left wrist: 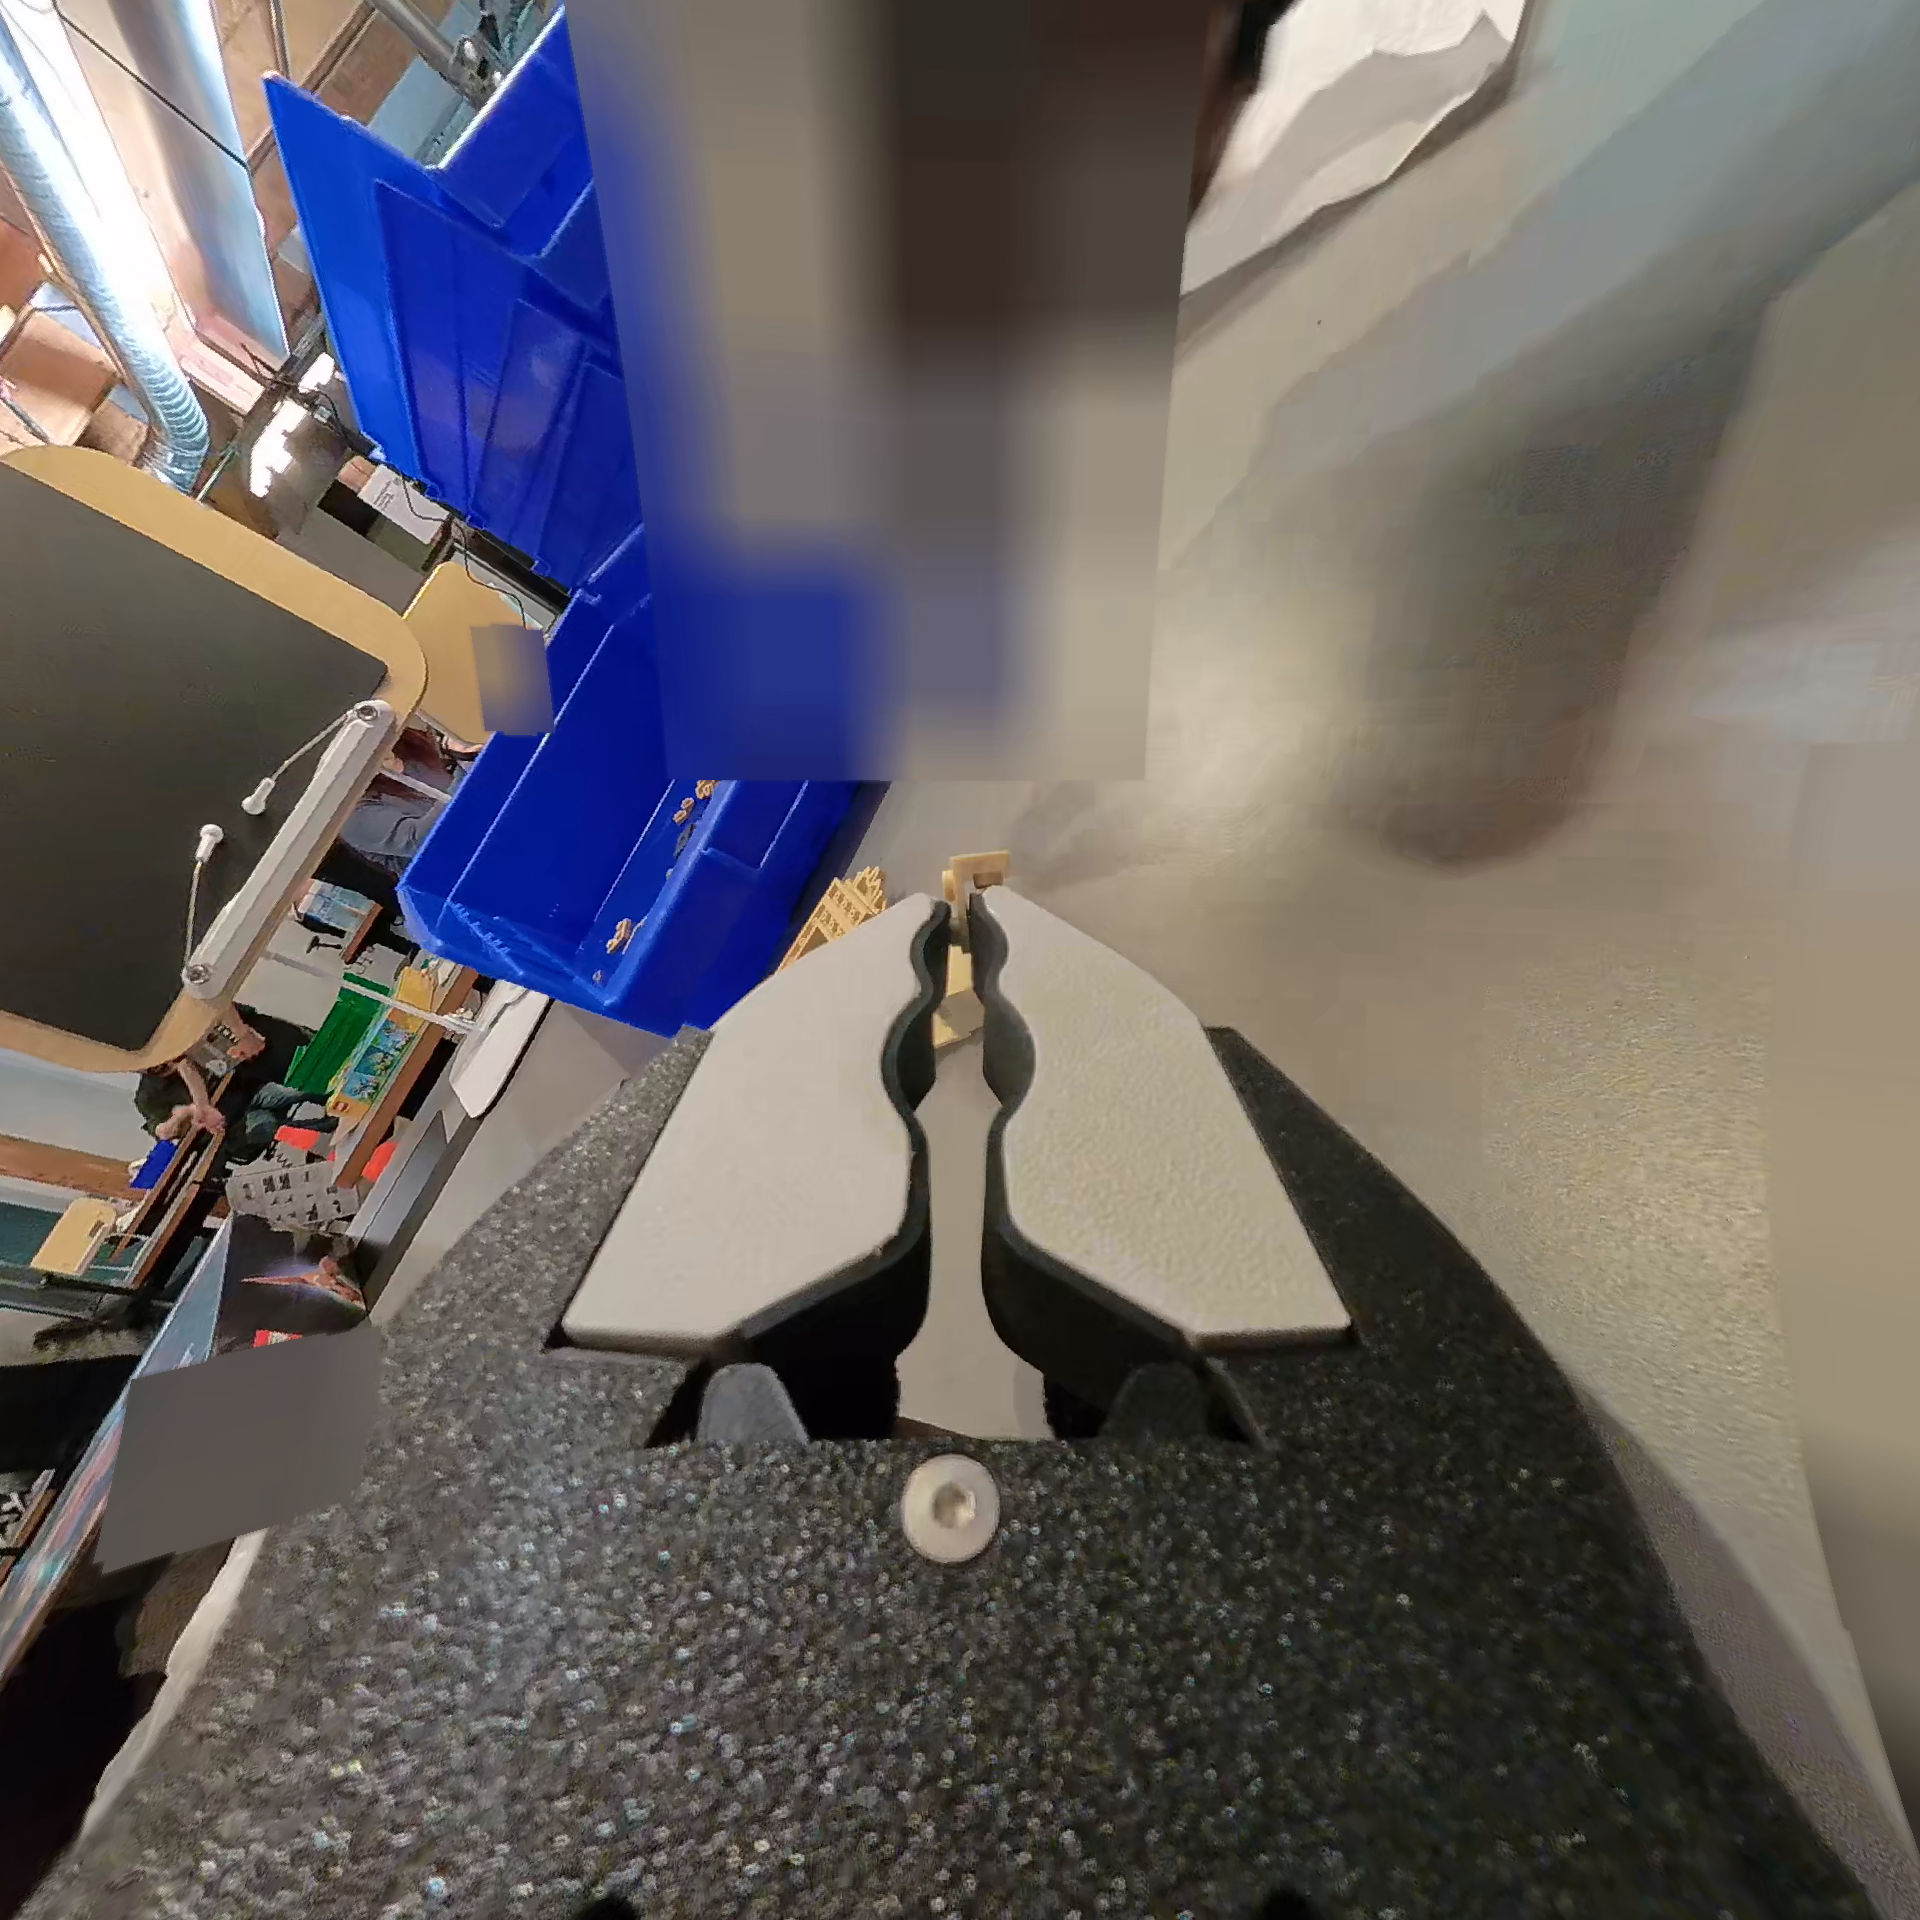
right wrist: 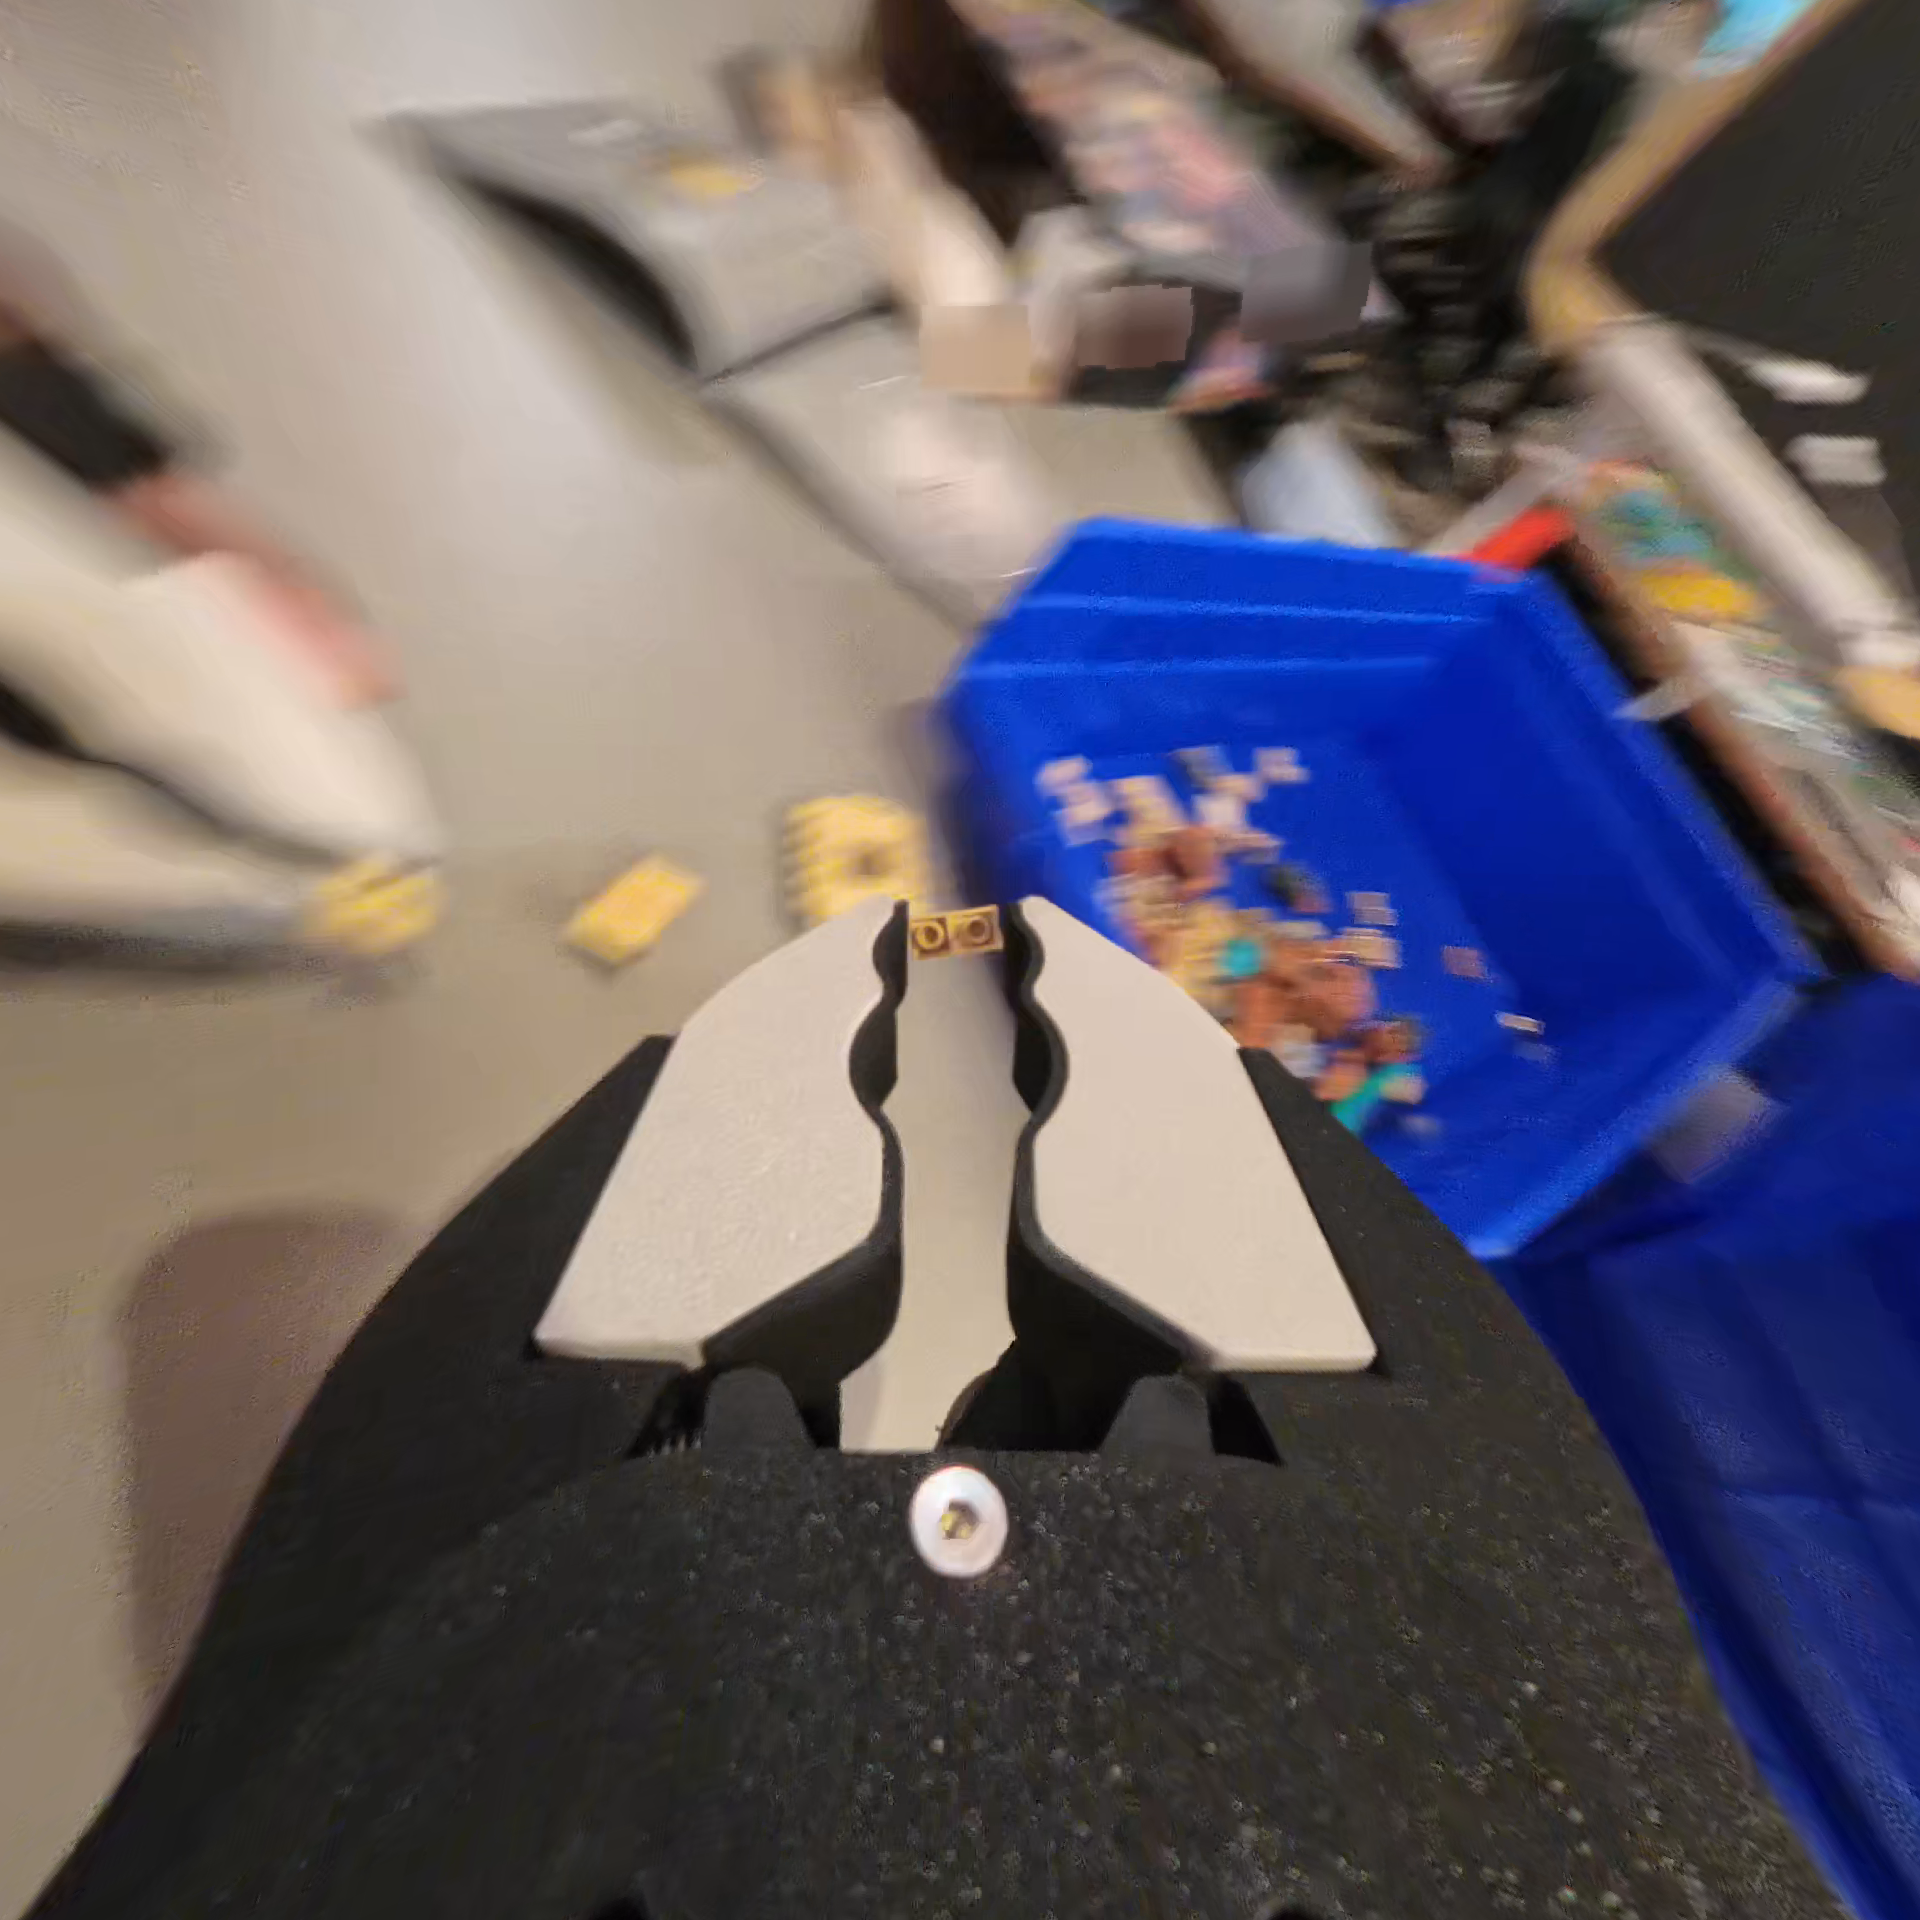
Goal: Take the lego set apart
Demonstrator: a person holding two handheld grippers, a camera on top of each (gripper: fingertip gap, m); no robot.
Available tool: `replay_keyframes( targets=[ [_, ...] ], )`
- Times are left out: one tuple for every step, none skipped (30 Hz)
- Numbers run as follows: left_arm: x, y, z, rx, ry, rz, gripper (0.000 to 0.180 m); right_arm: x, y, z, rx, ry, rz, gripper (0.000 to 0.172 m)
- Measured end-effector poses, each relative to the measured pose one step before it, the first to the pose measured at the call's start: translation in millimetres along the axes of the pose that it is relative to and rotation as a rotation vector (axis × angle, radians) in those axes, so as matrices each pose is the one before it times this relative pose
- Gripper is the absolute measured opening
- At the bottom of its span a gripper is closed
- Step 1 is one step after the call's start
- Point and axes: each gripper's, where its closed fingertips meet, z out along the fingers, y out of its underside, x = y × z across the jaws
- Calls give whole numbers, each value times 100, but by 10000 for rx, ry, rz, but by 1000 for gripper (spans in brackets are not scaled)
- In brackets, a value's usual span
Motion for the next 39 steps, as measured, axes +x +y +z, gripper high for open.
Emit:
replay_keyframes(
  targets=[
    [-198, 19, -32, 10, -56, -136, 3, 3264, -792, 755, 115, 1096, 452, 23],
    [-217, 20, -47, 26, -47, -176, 3, 2683, -508, 985, -15, 902, 406, 31],
    [-269, -26, -77, 51, -69, -195, 3, 1746, -246, 1024, -98, 519, 280, 37],
    [-321, -28, -90, 65, -89, -227, 3, 894, -84, 832, -80, 192, 161, 41],
    [-355, -2, -98, 57, -86, -258, 3, 280, -59, 504, 37, 47, 89, 43],
    [-333, 6, -81, 49, -64, -277, 3, -52, -47, 143, 184, 46, 48, 43],
    [-306, 0, -82, 55, -41, -278, 3, -251, 16, -154, 261, 72, -11, 42],
    [-277, -38, -80, 67, -36, -268, 3, -323, 210, -333, 218, 91, -62, 41],
    [-315, -55, -62, 68, -84, -226, 3, -402, 398, -442, 82, 33, -21, 39],
    [-329, -103, -67, 77, -126, -142, 3, -702, 448, -525, -1, -203, 177, 38],
    [-234, -170, -80, 110, -117, -44, 3, -1186, 270, -578, 31, -552, 501, 37],
    [-168, -253, -112, 149, -141, 59, 3, -1839, 73, -603, 80, -956, 746, 37],
    [-220, -313, -142, 175, -217, 155, 3, -2341, 10, -547, 54, -1208, 773, 37],
    [-222, -331, -154, 173, -244, 224, 3, -2290, -18, -409, 87, -1053, 551, 37],
    [-161, -349, -116, 173, -217, 256, 3, -1896, -47, -258, 137, -690, 233, 36],
    [-107, -298, -88, 145, -204, 277, 3, -1601, -5, -144, 80, -484, 57, 36],
    [-121, -234, -61, 93, -226, 314, 3, -1438, 1, -77, 18, -466, 79, 36],
    [-134, -219, -58, 83, -247, 363, 3, -1287, -73, -33, 40, -471, 155, 36],
    [-97, -285, -91, 123, -223, 382, 3, -989, -129, 10, 66, -369, 176, 36],
    [-47, -309, -89, 132, -185, 340, 3, -594, -123, 53, 45, -176, 118, 36],
    [-26, -242, -81, 87, -159, 284, 3, -250, 4, 59, -34, -8, 6, 36],
    [-10, -195, -65, 78, -120, 250, 3, -122, 85, 84, -83, 17, -74, 36],
    [20, -166, -22, 71, -68, 199, 3, -154, 93, 81, -63, -72, -35, 36],
    [52, -91, 7, 32, -28, 148, 3, -188, 42, 88, -14, -156, 59, 35],
    [52, -16, 32, -8, -18, 129, 3, -177, -23, 75, 30, -180, 115, 35],
    [-10, -12, 26, -5, -48, 130, 3, -176, -8, 100, 17, -179, 111, 35],
    [-19, -67, 6, 27, -63, 136, 3, -137, 54, 116, -23, -147, 72, 34],
    [11, -123, -1, 50, -48, 141, 3, -43, 136, 141, -82, -77, 26, 34],
    [48, -100, -10, 43, -32, 151, 3, 12, 216, 163, -133, -34, -5, 33],
    [43, -56, -4, 12, -39, 163, 3, -38, 192, 153, -116, -57, -11, 32],
    [-8, 116, 33, -92, -64, 172, 3, -45, 30, 79, -13, -68, 10, 28],
    [86, -14, 23, 3, 3, 133, 2, -46, -45, 8, 22, -66, 3, 20],
    [36, 40, 33, -43, -14, 67, 3, -85, 6, 8, -31, -75, -7, 16],
    [41, 51, 39, -35, -12, 62, 3, -9, 4, 11, -33, -5, -31, 16],
    [-33, 21, 5, -15, -35, 19, 3, 15, -24, 5, -17, 33, -76, 16],
    [-23, 3, 7, 3, -19, -40, 3, 7, -52, 2, -7, 29, -95, 16],
    [-25, 9, 7, 6, -4, -70, 3, 45, -109, -3, 15, 46, -99, 16],
    [-71, 86, 12, -40, -21, -92, 4, 268, -192, -44, 49, 143, -70, 16],
    [-179, 147, 14, -70, -68, -126, 5, 524, -330, -95, 86, 237, -48, 16]
  ],
)
